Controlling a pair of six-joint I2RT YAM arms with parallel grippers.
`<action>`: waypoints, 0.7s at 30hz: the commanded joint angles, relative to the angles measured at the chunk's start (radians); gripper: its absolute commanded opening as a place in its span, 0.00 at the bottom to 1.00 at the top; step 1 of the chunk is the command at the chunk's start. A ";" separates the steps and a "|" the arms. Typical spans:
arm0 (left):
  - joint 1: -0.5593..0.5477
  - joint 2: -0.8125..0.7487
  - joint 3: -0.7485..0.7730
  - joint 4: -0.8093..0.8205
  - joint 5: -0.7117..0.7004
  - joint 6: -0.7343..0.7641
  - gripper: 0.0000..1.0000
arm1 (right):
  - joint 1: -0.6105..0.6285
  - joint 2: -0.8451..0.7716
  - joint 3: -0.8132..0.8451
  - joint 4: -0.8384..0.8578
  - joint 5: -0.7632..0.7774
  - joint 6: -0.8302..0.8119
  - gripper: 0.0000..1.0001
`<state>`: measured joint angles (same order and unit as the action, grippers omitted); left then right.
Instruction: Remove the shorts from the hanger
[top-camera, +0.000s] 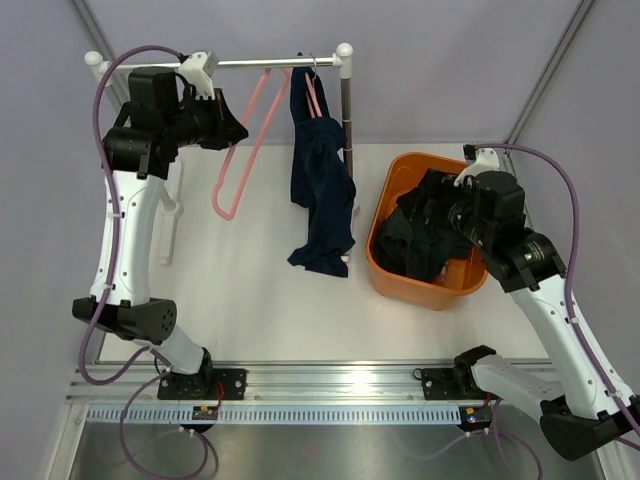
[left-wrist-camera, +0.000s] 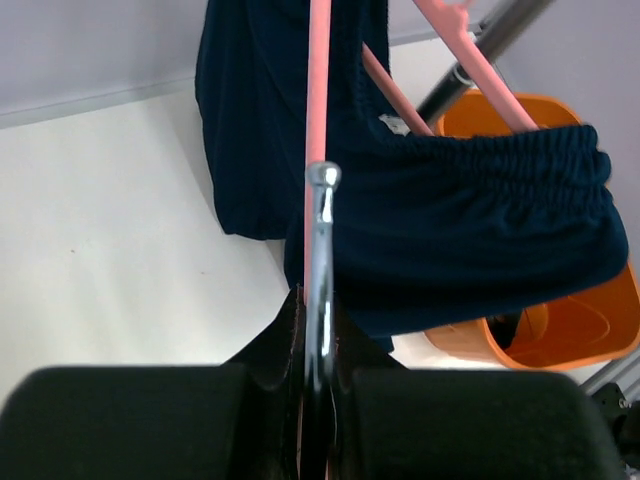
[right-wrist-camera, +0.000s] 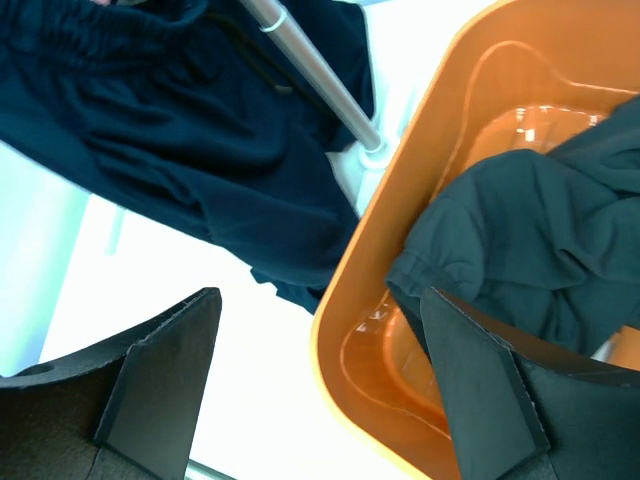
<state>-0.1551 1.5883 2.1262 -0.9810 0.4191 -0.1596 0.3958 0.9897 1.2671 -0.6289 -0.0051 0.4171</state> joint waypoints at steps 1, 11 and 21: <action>0.015 0.050 0.130 0.035 0.028 -0.034 0.00 | 0.012 -0.016 -0.018 0.066 -0.070 0.008 0.89; 0.015 0.078 0.140 0.113 -0.243 -0.081 0.00 | 0.018 0.017 -0.037 0.103 -0.101 -0.005 0.89; 0.015 0.154 0.205 0.165 -0.309 -0.107 0.00 | 0.029 0.052 -0.029 0.113 -0.118 -0.020 0.88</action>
<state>-0.1436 1.7100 2.2639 -0.9028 0.1471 -0.2428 0.4110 1.0302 1.2259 -0.5503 -0.0978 0.4149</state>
